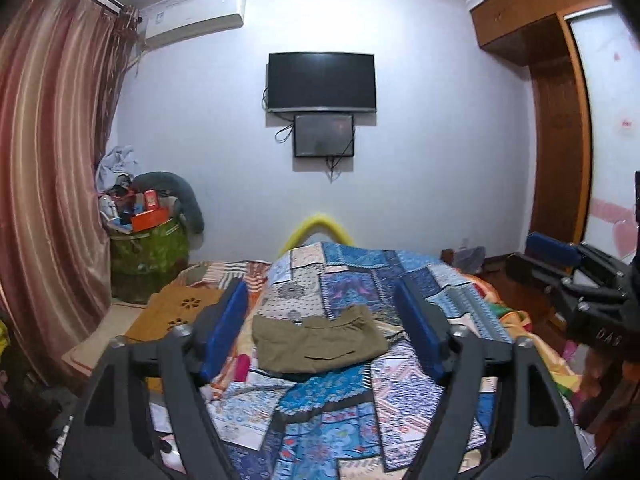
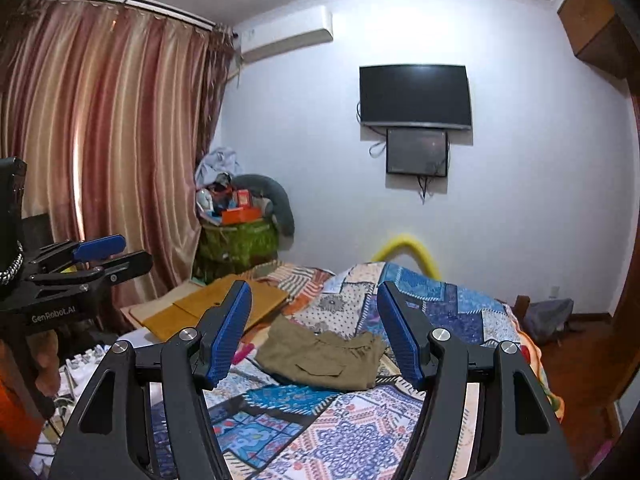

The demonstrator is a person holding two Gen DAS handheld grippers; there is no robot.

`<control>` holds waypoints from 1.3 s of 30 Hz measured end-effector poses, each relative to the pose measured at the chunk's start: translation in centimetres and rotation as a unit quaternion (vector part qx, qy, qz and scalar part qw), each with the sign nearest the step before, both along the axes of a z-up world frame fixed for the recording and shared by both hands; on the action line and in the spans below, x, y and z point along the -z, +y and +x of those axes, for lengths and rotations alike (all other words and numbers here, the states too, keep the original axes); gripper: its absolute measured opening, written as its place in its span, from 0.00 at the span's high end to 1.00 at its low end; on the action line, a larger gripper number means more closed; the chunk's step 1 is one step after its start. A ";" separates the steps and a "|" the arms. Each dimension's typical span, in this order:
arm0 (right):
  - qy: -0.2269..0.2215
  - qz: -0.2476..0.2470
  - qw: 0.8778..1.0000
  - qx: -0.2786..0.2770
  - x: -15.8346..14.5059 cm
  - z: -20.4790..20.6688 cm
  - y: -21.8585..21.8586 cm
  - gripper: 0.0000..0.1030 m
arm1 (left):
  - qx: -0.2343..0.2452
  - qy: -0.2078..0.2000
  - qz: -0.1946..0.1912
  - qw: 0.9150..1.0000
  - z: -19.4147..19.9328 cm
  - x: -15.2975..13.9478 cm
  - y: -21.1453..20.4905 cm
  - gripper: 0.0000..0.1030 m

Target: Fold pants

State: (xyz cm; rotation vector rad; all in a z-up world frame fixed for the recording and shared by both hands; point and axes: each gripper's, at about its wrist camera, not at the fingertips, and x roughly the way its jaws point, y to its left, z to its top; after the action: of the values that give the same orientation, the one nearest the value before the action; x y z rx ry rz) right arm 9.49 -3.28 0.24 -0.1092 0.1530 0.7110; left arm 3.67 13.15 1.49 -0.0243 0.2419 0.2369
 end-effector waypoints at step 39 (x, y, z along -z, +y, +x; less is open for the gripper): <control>0.014 0.034 0.999 0.030 1.6 -3.3 -1.6 0.00 | -0.010 -0.022 -0.004 1.000 -2.4 2.1 -2.1 0.00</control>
State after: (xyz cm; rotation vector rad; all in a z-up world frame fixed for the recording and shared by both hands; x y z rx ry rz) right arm 6.19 -4.91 -1.32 -0.0293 0.1572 0.6569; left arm 1.23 11.02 -0.64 -0.0399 0.1993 0.2551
